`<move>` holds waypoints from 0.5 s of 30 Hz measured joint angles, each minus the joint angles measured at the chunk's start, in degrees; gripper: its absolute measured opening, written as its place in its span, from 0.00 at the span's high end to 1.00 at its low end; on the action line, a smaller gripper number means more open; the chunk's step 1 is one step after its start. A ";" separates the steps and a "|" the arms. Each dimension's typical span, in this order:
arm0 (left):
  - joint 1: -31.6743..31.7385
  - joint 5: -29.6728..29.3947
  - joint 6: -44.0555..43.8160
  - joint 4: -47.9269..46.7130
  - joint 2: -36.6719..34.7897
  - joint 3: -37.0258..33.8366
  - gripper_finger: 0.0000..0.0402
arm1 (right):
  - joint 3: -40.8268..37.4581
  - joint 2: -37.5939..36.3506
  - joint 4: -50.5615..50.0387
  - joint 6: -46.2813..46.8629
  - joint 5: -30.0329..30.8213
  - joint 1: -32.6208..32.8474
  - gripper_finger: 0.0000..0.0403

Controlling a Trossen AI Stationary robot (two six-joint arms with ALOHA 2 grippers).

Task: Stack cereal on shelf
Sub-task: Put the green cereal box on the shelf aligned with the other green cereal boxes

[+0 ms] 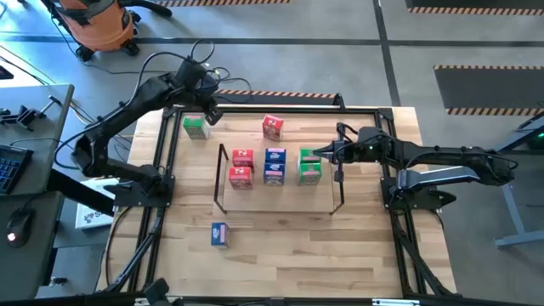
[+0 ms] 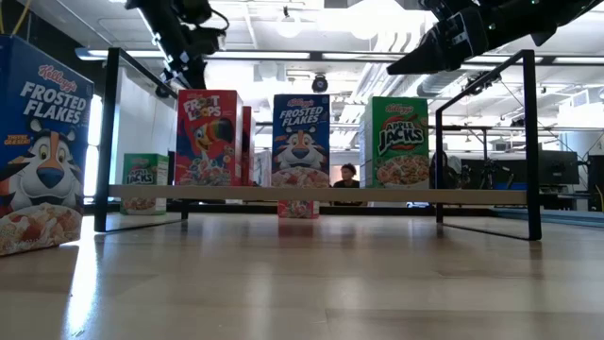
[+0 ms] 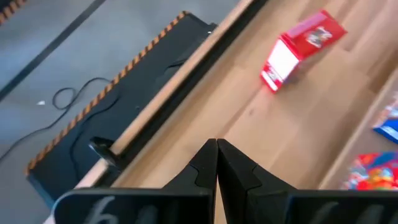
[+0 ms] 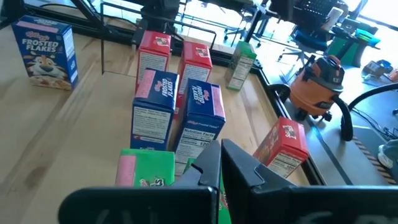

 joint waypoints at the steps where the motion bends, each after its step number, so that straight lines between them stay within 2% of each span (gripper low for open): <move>1: 0.00 -0.66 0.40 0.08 0.56 0.49 1.00 | 0.00 0.00 -0.01 0.00 -0.38 0.02 1.00; 6: -0.11 -6.43 1.83 -0.09 1.97 1.35 1.00 | 0.00 0.01 -0.39 0.00 -1.10 0.02 1.00; 15: -0.78 -8.63 3.20 -2.43 2.13 1.37 1.00 | 0.00 0.01 -0.39 0.02 -1.13 0.02 1.00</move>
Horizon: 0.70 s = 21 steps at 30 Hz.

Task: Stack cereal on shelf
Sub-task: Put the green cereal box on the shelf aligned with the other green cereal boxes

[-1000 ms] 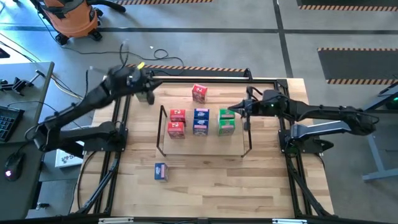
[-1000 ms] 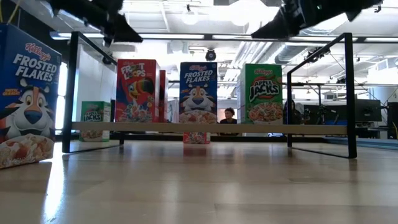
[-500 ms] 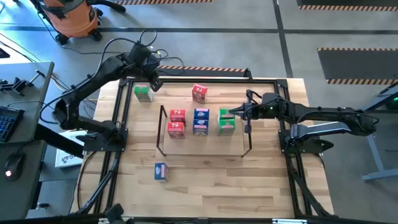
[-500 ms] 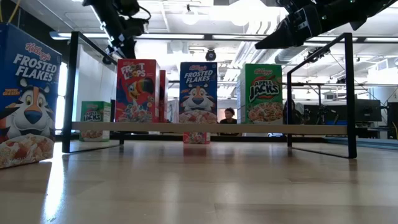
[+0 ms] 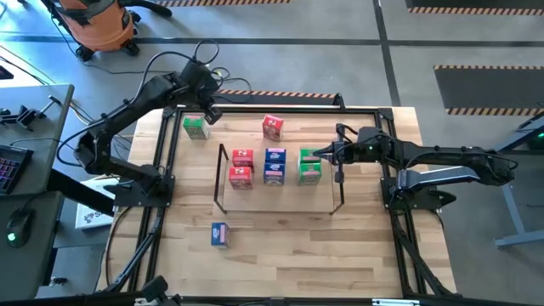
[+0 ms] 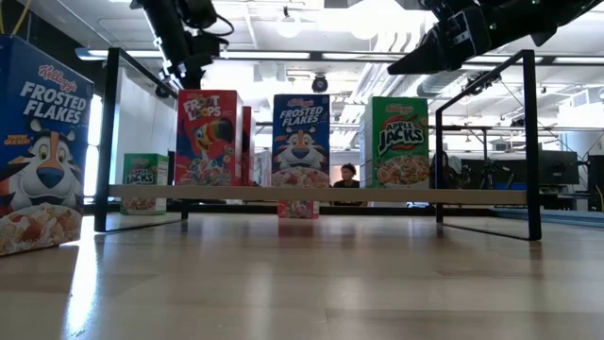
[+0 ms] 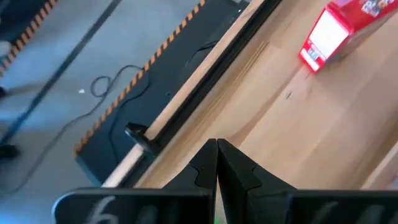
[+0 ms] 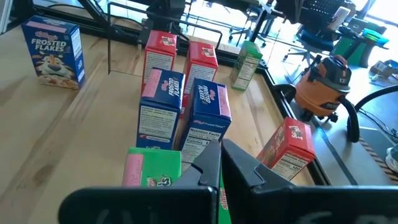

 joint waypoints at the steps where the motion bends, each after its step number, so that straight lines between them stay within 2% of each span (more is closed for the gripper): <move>1: -0.23 -0.81 0.90 -0.06 0.00 0.00 1.00 | 0.00 0.00 0.00 0.05 0.00 0.00 1.00; 6: -0.99 -5.78 -0.74 -0.11 0.00 0.00 1.00 | 0.00 0.02 0.00 0.68 0.00 0.00 1.00; 14: -0.97 -5.67 -5.38 -3.83 0.00 0.00 0.99 | 0.00 0.02 0.00 0.85 0.00 0.00 1.00; 21: -0.73 -4.22 -6.89 -8.45 0.00 -0.02 0.86 | 0.00 0.04 0.00 0.85 0.00 0.00 1.00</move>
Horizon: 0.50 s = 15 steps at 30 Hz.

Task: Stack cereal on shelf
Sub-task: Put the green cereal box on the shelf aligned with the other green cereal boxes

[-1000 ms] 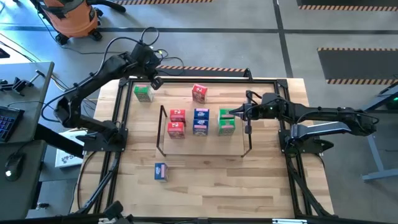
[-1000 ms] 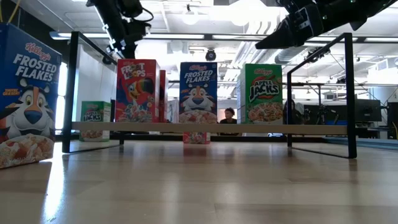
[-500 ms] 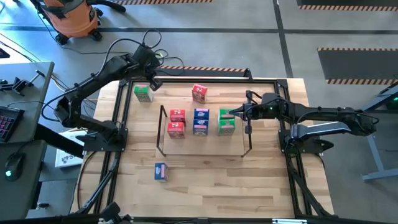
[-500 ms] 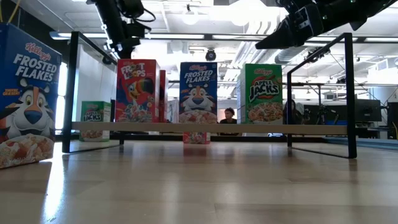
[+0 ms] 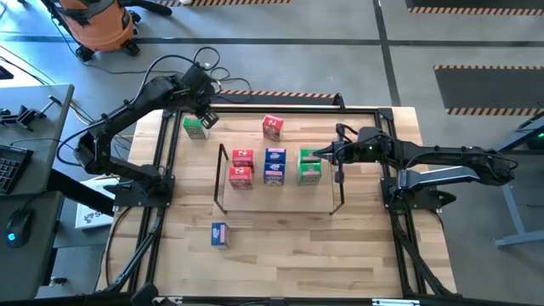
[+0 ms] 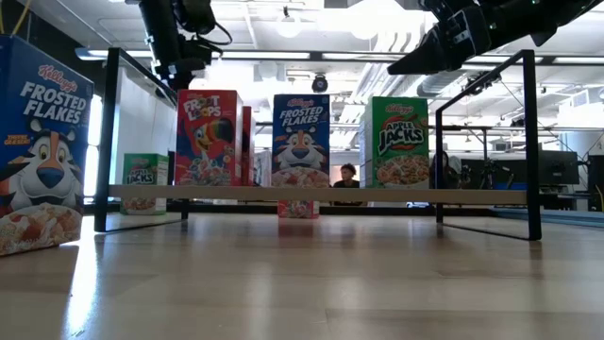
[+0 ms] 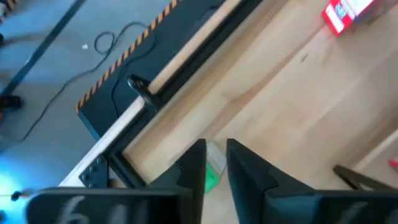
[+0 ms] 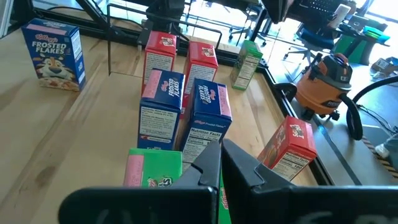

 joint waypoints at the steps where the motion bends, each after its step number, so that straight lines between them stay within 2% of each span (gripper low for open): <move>1: 0.00 0.00 0.03 -0.56 0.00 0.00 0.84 | 0.00 0.00 0.00 0.00 -0.03 0.00 1.00; 8: -0.02 0.04 6.14 -1.45 -0.01 0.00 0.69 | 0.00 0.00 0.00 0.02 -1.38 0.02 1.00; 11: 0.00 0.48 9.51 -1.12 -0.02 0.00 0.68 | 0.00 0.00 0.00 -0.01 -1.40 0.02 1.00; 15: 0.00 0.35 9.70 -0.88 -0.02 -0.02 0.68 | 0.00 0.00 0.00 1.12 -1.52 0.02 1.00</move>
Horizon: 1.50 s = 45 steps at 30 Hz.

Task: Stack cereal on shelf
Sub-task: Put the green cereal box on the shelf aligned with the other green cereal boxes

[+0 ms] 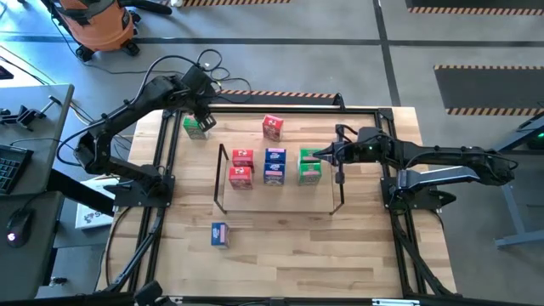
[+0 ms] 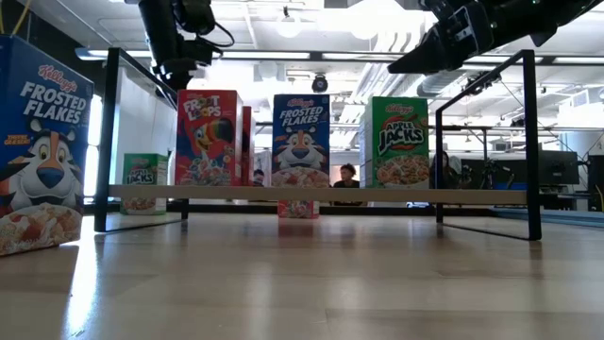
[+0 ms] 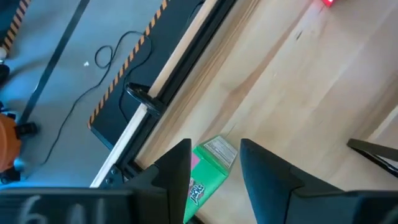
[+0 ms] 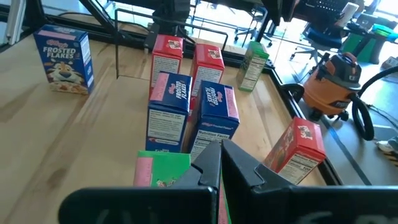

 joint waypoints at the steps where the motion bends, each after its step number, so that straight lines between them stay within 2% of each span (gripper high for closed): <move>1: 0.00 -0.08 -0.20 0.10 0.05 0.00 0.68 | 0.00 0.00 -0.05 0.24 -0.01 0.00 1.00; 8: 0.13 1.33 -1.36 -1.34 0.22 -0.02 0.68 | 0.02 0.00 -0.44 0.24 -0.01 0.00 1.00; 11: 0.13 3.82 -1.48 -2.67 0.22 -0.02 0.61 | 0.02 0.00 -0.46 0.26 0.02 0.00 1.00; 15: -0.01 7.43 -1.05 -5.82 0.79 -0.02 0.47 | 0.02 0.00 -0.45 0.25 0.01 0.00 1.00; 20: -1.20 6.32 1.51 -7.71 2.67 -0.04 0.35 | 0.02 0.00 -0.45 0.26 0.02 0.00 1.00; 30: -6.01 5.23 4.75 -7.04 3.63 -0.04 0.34 | 0.02 0.04 -1.09 0.17 0.02 0.02 1.00; 33: -7.14 4.89 2.94 -6.74 3.69 -0.04 0.34 | 0.02 0.04 -1.11 0.02 0.04 0.02 1.00; 36: -8.19 1.37 -0.29 -6.48 4.44 -0.04 0.34 | 0.02 0.04 -1.11 -0.11 0.02 0.02 1.00; 42: -7.52 -0.73 15.40 -10.25 5.85 -0.09 0.34 | 0.02 0.04 -1.41 -0.20 0.02 0.02 1.00; 45: -5.44 -0.46 18.63 -9.91 7.42 -0.09 0.34 | 0.02 0.05 -1.84 -0.10 -0.01 0.02 1.00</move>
